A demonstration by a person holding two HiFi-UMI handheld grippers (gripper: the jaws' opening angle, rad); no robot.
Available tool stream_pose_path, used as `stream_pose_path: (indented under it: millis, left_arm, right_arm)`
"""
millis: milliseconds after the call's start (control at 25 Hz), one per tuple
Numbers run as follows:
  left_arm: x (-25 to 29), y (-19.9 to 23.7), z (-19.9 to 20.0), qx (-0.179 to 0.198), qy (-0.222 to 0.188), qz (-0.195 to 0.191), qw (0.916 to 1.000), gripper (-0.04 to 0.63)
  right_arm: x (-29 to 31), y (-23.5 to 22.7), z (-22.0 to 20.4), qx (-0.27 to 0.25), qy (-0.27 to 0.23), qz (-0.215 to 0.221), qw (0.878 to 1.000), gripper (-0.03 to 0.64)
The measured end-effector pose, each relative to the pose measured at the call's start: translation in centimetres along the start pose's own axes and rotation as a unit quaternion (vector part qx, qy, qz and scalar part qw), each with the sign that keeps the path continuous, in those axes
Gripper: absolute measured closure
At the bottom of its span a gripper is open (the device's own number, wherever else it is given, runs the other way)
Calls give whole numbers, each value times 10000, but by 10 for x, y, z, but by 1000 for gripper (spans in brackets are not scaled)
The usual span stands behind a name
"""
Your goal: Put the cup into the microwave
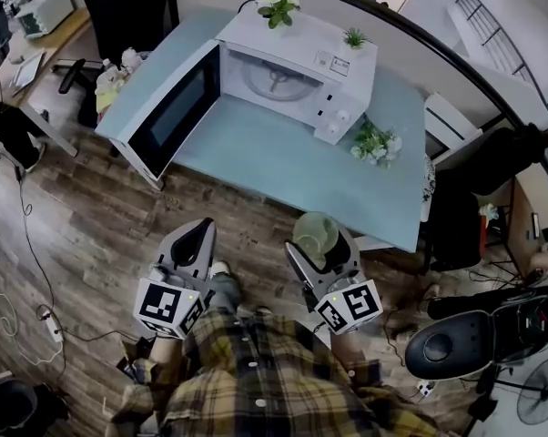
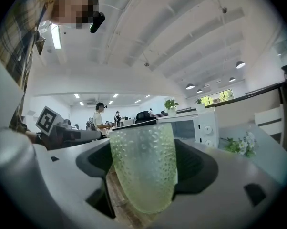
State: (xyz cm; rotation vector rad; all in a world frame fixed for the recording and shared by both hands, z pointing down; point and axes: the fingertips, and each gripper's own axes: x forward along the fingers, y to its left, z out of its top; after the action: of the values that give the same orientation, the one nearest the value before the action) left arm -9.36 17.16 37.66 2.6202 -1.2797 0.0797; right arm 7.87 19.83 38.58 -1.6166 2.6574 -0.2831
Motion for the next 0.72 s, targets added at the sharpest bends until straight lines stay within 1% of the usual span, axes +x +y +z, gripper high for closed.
stream_pose_path:
  millis: [200, 440, 600, 720]
  left_arm:
    - [8, 39, -2, -50, 115, -48, 9999, 604]
    - [11, 81, 1, -72, 129, -119, 9998, 604]
    - [16, 98, 0, -40, 174, -291, 9994, 604]
    - [19, 102, -2, -54, 209, -401, 9990, 604]
  right_arm:
    - [45, 10, -6, 68, 84, 35, 9999, 239]
    - [89, 21, -7, 95, 50, -38, 9999, 239]
    - [107, 30, -8, 116, -30, -202, 9997, 239]
    - [108, 35, -13, 149, 55, -263, 9995, 239]
